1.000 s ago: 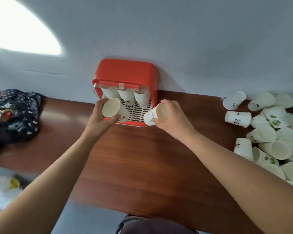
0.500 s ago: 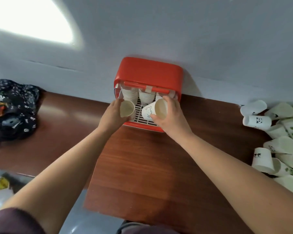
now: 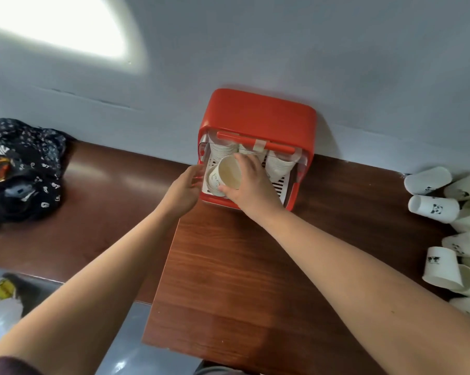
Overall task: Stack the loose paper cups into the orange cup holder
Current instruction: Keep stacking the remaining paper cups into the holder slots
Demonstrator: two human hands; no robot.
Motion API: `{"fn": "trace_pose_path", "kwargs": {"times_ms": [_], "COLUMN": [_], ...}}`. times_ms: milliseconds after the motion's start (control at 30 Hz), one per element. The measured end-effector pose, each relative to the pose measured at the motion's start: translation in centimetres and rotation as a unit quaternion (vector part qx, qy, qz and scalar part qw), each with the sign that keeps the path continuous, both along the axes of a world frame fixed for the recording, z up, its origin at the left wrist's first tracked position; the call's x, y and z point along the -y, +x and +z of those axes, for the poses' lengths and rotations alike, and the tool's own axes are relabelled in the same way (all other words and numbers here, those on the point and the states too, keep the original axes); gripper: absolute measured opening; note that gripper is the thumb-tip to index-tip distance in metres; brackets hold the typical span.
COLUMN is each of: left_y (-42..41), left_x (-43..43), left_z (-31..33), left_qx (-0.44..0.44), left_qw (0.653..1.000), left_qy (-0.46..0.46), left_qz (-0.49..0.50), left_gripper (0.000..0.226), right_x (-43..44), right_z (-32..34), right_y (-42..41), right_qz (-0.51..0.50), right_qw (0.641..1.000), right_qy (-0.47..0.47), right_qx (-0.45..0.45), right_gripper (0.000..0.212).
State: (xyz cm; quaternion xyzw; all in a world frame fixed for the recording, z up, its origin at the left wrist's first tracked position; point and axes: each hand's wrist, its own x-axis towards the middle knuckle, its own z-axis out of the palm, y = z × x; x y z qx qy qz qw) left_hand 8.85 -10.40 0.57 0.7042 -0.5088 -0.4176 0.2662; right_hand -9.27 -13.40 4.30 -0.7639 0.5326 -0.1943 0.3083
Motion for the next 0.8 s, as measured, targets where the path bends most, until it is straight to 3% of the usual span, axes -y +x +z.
{"fn": "trace_pose_path", "kwargs": {"times_ms": [67,167,367,633,800], "left_y": [0.4,0.5,0.1,0.9,-0.4], "left_x": [0.0,0.0,0.0,-0.3,-2.3], "left_z": [-0.2,-0.8,-1.2,-1.3,-0.2], "left_qx": [-0.02,-0.06,0.007,0.041,0.083], "left_qw": [1.0,0.998,0.999,0.998,0.992], "left_qy": [-0.002,-0.002,-0.031,-0.041,-0.085], "left_qz": [0.018,0.021,-0.029,-0.005,0.04], "left_gripper": [0.03,0.027,0.046,0.045,0.031], "right_x": [0.3,0.8,1.0,0.5,-1.1], "right_z": [-0.5,-1.5,-3.6,-3.8,-2.7], "right_y": [0.9,1.8,1.6,2.9,-2.1], "right_qz": [0.035,0.05,-0.03,-0.048,-0.031], "right_qw": [0.999,0.996,0.992,0.99,0.988], "right_qy": [-0.008,0.041,0.115,0.132,0.149], "right_qx": [-0.04,-0.067,-0.034,0.023,-0.028], "right_gripper": [0.074,0.076,0.073,0.07,0.073]}}
